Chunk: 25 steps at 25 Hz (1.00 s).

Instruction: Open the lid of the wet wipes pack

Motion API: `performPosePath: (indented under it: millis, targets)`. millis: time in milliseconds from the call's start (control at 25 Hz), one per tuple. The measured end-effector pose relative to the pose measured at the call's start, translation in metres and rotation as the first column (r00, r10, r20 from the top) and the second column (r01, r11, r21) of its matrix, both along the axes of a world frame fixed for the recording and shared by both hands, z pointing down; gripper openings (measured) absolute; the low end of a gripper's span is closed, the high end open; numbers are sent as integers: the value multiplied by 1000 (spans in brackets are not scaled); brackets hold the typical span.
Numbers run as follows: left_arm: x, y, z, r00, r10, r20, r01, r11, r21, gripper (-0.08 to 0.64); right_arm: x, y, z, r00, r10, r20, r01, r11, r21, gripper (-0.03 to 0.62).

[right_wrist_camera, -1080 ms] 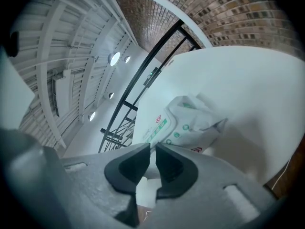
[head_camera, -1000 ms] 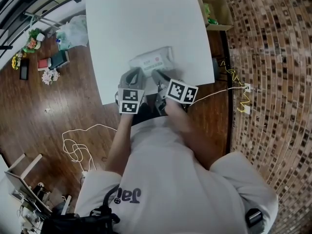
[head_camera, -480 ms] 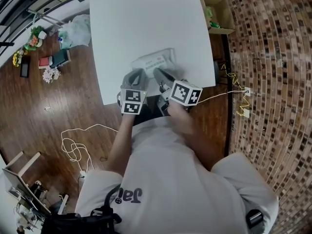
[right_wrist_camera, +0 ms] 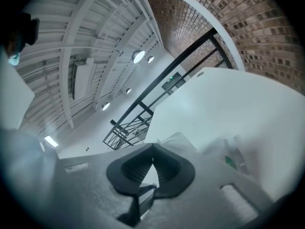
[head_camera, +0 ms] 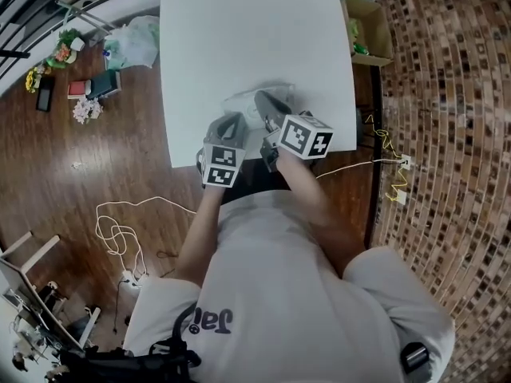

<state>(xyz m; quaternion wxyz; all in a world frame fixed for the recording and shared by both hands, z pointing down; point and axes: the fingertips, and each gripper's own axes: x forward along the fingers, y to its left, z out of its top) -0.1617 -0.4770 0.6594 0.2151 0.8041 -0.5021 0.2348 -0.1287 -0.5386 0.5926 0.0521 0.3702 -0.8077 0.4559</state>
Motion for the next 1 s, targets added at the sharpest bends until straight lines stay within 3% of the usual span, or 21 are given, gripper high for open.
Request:
performPosePath:
  millis: [240, 680, 1000]
  targets:
    - [-1, -3, 0, 1000, -21, -6, 21, 1000, -11, 15, -5, -26, 10, 998, -35, -54, 34, 999, -9, -14]
    - [-8, -10, 1, 998, -67, -8, 66, 997, -28, 15, -24, -47, 40, 984, -138, -113, 123, 984, -132, -14]
    - [-19, -4, -7, 996, -82, -17, 82, 996, -22, 15, -19, -35, 19, 987, -92, -135, 83, 994, -73, -14]
